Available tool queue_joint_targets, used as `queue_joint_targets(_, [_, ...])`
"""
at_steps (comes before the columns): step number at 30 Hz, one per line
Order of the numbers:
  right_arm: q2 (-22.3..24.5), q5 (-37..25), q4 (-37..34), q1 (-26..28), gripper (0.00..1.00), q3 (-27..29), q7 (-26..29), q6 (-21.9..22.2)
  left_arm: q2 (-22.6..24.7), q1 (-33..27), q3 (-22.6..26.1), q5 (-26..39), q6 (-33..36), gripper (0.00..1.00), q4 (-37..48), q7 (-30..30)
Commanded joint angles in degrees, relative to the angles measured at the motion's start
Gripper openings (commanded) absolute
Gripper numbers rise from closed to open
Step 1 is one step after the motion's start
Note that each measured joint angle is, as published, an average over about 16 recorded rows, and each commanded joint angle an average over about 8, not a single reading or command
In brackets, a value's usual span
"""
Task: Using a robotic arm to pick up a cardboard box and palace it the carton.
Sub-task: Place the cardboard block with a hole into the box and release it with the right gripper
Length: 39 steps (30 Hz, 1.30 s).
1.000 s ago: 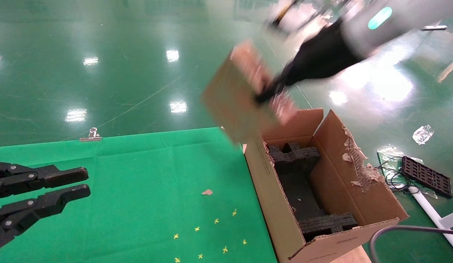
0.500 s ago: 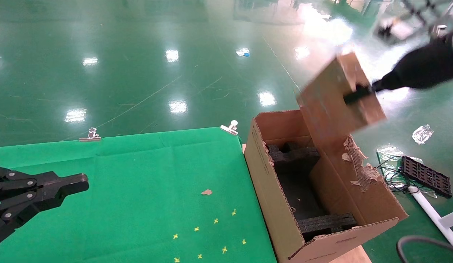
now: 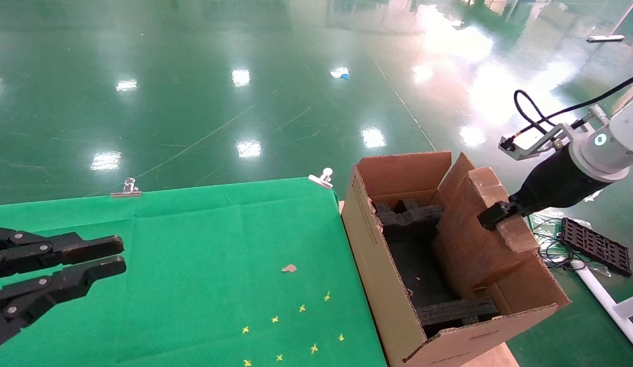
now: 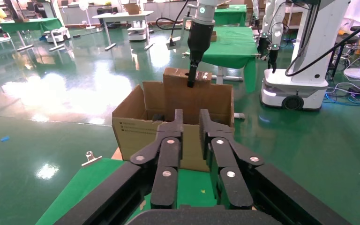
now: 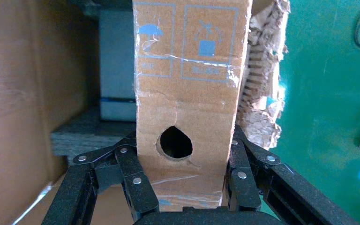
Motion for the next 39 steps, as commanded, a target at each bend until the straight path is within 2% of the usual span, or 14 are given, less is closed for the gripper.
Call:
queue_joint_targets(1, [-0.88, -0.23, -1.83, -1.32, 0.00, -0.29, -0.15, 0.32, 0.00, 0.00, 0.01, 0.00, 0.00, 1.00, 0.00, 0.00])
queue_joint_targets(15, [-5.22, 1.17, -9.11, -11.10, 0.00, 0.38, -1.20, 6.84, -0.02, -0.01, 0.06, -0.04, -0.02, 1.00, 0.00, 0.03])
queue_joint_targets(30, [-6.31, 5.17, -12.04, -23.13, 0.00, 3.07, -4.55, 18.35, -0.04, -0.02, 0.11, -0.07, -0.05, 1.00, 0.00, 0.05])
queue_joint_targets(31, [-6.26, 5.44, -12.12, -23.57, 0.03, 3.26, -4.90, 18.83, -0.05, -0.02, 0.11, -0.08, -0.05, 1.00, 0.00, 0.06])
queue_joint_targets(38, [-5.93, 6.36, -12.82, -24.37, 0.91, 3.91, -6.64, 19.79, -0.06, -0.03, 0.13, -0.09, -0.06, 1.00, 0.00, 0.07])
queue_joint_targets(39, [-5.89, 6.44, -12.92, -24.30, 1.00, 3.96, -6.78, 19.71, -0.06, -0.03, 0.14, -0.09, -0.06, 1.00, 0.00, 0.07])
